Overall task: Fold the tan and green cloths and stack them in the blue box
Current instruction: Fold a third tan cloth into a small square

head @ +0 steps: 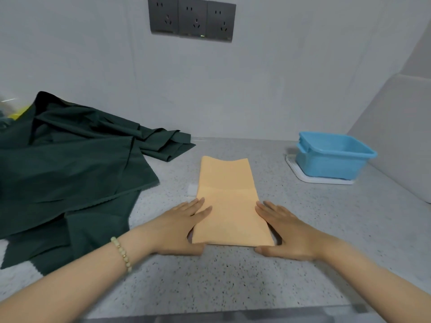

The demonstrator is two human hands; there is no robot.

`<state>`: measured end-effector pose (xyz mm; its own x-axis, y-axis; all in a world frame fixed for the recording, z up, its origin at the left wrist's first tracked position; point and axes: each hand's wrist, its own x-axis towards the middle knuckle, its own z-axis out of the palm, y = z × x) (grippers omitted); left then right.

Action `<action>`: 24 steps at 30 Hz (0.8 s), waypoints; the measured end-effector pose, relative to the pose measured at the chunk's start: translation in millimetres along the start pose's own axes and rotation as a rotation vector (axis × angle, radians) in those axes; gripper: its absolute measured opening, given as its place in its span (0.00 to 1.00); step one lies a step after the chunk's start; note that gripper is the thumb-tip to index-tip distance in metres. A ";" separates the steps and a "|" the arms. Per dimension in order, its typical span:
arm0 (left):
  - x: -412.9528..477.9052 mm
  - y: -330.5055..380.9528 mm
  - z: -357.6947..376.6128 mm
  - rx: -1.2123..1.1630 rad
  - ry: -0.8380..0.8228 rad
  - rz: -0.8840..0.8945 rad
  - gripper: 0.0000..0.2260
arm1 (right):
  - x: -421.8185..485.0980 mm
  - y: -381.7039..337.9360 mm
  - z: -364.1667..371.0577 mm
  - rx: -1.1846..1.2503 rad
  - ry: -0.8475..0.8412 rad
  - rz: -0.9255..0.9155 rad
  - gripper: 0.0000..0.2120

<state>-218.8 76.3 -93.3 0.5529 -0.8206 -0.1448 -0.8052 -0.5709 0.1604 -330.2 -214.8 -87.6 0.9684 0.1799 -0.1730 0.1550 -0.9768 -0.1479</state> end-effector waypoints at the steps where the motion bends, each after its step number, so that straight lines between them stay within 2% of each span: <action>1: 0.0 -0.2 -0.3 0.011 0.001 0.005 0.41 | 0.7 -0.8 -0.2 -0.009 0.003 0.000 0.52; 3: 0.9 -0.8 -0.3 0.026 0.026 0.011 0.38 | 2.4 -1.8 -0.1 0.011 0.026 0.013 0.50; 6: 2.8 -3.6 0.8 0.064 0.106 0.010 0.31 | 3.7 1.8 0.3 0.041 0.145 -0.006 0.40; 9: 12.7 -5.5 -3.0 0.114 0.208 0.010 0.29 | 12.0 6.8 -4.3 -0.034 0.265 -0.051 0.28; 12: 29.0 -2.7 -12.1 0.166 0.268 -0.002 0.27 | 29.6 2.9 -7.7 -0.123 0.348 -0.076 0.22; 16: 40.9 -6.3 -14.7 0.274 0.204 -0.016 0.32 | 43.8 2.4 -10.0 -0.141 0.430 -0.076 0.11; 20: 32.4 -1.1 -9.5 0.373 0.106 0.019 0.33 | 39.1 2.7 0.5 -0.120 0.356 -0.115 0.18; 21: 27.4 0.4 -6.6 0.345 0.083 0.035 0.34 | 35.5 2.2 4.0 -0.091 0.340 -0.122 0.18; 24: 12.1 3.0 -2.7 0.103 0.085 0.049 0.33 | 19.9 -2.2 9.3 0.109 0.333 -0.127 0.05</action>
<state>-214.0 64.6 -91.9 0.5252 -0.8491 -0.0558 -0.8469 -0.5280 0.0633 -313.0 -208.0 -99.7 0.9562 0.2334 0.1767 0.2733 -0.9279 -0.2537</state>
